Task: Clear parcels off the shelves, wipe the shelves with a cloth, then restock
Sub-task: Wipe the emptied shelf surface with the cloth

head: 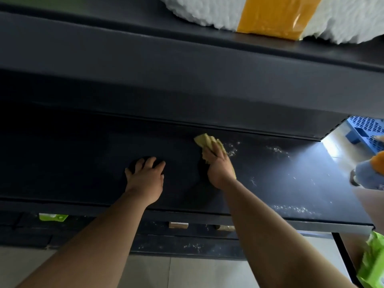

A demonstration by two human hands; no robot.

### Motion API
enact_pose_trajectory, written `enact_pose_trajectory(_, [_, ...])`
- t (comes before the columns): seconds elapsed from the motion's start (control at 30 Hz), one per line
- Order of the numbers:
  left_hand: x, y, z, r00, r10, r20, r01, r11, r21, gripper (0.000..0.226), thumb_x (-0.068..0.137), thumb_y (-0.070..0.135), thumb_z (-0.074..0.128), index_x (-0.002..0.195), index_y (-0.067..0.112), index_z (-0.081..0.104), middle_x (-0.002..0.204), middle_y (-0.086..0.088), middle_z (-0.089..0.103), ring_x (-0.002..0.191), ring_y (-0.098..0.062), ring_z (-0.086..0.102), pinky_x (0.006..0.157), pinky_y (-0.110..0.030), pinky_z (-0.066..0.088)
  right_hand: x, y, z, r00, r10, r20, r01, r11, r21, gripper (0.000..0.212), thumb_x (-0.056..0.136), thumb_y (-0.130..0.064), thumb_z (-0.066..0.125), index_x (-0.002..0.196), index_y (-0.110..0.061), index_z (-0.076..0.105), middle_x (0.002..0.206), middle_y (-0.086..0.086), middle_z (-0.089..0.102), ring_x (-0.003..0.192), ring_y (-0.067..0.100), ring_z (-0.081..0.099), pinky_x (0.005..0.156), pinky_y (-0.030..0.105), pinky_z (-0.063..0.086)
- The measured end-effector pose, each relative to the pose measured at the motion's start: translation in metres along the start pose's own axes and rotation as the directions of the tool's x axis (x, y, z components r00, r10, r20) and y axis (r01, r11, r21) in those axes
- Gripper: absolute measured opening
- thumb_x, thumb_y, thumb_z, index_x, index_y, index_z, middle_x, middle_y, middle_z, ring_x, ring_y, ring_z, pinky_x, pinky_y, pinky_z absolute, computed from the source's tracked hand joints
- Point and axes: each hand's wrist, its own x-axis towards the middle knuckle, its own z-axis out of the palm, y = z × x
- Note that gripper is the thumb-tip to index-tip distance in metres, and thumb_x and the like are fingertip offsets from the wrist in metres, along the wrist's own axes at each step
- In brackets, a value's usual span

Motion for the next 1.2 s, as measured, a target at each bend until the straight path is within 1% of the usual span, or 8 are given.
enact_pose_trajectory(0.2, [0.01,0.007,-0.008,0.999,0.01,0.032,-0.01,1.0,-0.009,0.05,0.101,0.037,0.033,0.149,0.032,0.021,0.157,0.003,0.011,0.144,-0.028,0.009,0.115,-0.056,0.016,0.004,0.029,-0.015,0.947,0.299,-0.12,-0.296,0.954,0.042,0.074,0.079,-0.001,0.048,0.148,-0.023,0.033,0.162,0.0,0.001,0.148,0.022,-0.001,0.12,0.028,0.004])
enact_pose_trajectory(0.3, [0.013,0.007,-0.01,0.999,0.024,0.027,-0.024,0.999,-0.022,0.052,0.1,0.038,0.036,0.15,0.031,0.021,0.158,0.004,0.011,0.145,-0.026,0.009,0.116,-0.053,0.016,0.006,-0.005,0.003,0.98,0.131,-0.149,-0.112,0.985,0.129,0.077,0.074,0.007,0.047,0.146,-0.02,0.04,0.16,0.0,0.015,0.148,0.022,0.009,0.12,0.025,0.009])
enact_pose_trajectory(0.43, [0.017,0.003,-0.016,1.0,0.028,0.005,-0.028,0.999,-0.021,0.056,0.097,0.042,0.04,0.149,0.029,0.025,0.157,0.007,0.016,0.143,-0.021,0.018,0.114,-0.046,0.025,0.032,-0.055,0.029,0.986,-0.166,0.022,0.164,0.982,0.095,0.063,0.087,-0.001,0.048,0.146,-0.02,0.038,0.161,-0.003,0.008,0.148,0.02,0.001,0.12,0.028,0.006])
enact_pose_trajectory(0.53, [0.021,0.002,-0.02,0.999,0.017,0.027,-0.018,1.0,0.026,0.058,0.095,0.048,0.039,0.149,0.032,0.023,0.156,0.01,0.017,0.139,-0.02,0.023,0.103,-0.04,0.036,0.061,-0.076,0.033,0.955,-0.233,0.182,0.223,0.972,0.071,0.063,0.092,-0.007,0.047,0.15,-0.024,0.027,0.161,-0.004,0.0,0.148,0.022,-0.001,0.121,0.033,0.007])
enact_pose_trajectory(0.67, [0.027,0.007,-0.02,1.0,-0.005,0.018,0.003,0.994,0.106,0.059,0.094,0.054,0.033,0.148,0.036,0.019,0.154,0.009,0.018,0.132,-0.023,0.025,0.086,-0.038,0.041,0.089,-0.086,0.032,0.941,-0.125,0.313,0.12,0.992,0.037,0.074,0.091,-0.009,0.049,0.152,-0.033,0.015,0.16,-0.011,-0.014,0.148,0.018,-0.009,0.121,0.036,0.008])
enact_pose_trajectory(0.8, [0.034,0.02,-0.02,0.998,-0.05,0.042,0.044,0.99,0.136,0.06,0.093,0.057,0.031,0.148,0.037,0.016,0.152,0.005,0.018,0.129,-0.03,0.025,0.087,-0.043,0.045,0.102,-0.071,0.025,0.957,-0.098,0.274,0.112,0.993,-0.037,0.076,0.089,-0.006,0.048,0.151,-0.037,0.016,0.159,-0.012,-0.015,0.148,0.017,-0.01,0.121,0.038,0.009])
enact_pose_trajectory(0.93, [0.041,0.029,-0.024,0.994,-0.078,0.081,0.066,0.988,0.138,0.06,0.094,0.055,0.031,0.148,0.037,0.014,0.151,0.003,0.018,0.129,-0.031,0.024,0.091,-0.05,0.044,0.108,-0.045,0.014,0.973,0.029,0.227,-0.01,0.997,-0.083,0.08,0.087,-0.004,0.048,0.151,-0.037,0.014,0.16,-0.009,-0.009,0.148,0.025,0.005,0.119,0.038,0.014])
enact_pose_trajectory(1.2, [0.042,0.034,-0.022,0.99,-0.098,0.102,0.089,0.992,0.09,0.058,0.095,0.05,0.032,0.148,0.036,0.014,0.152,0.002,0.015,0.133,-0.031,0.02,0.098,-0.053,0.04,0.084,0.031,-0.015,0.966,0.259,0.027,-0.256,0.964,-0.075,0.056,0.088,-0.011,0.043,0.141,-0.028,0.04,0.153,0.005,0.019,0.142,0.029,0.019,0.117,0.039,0.019])
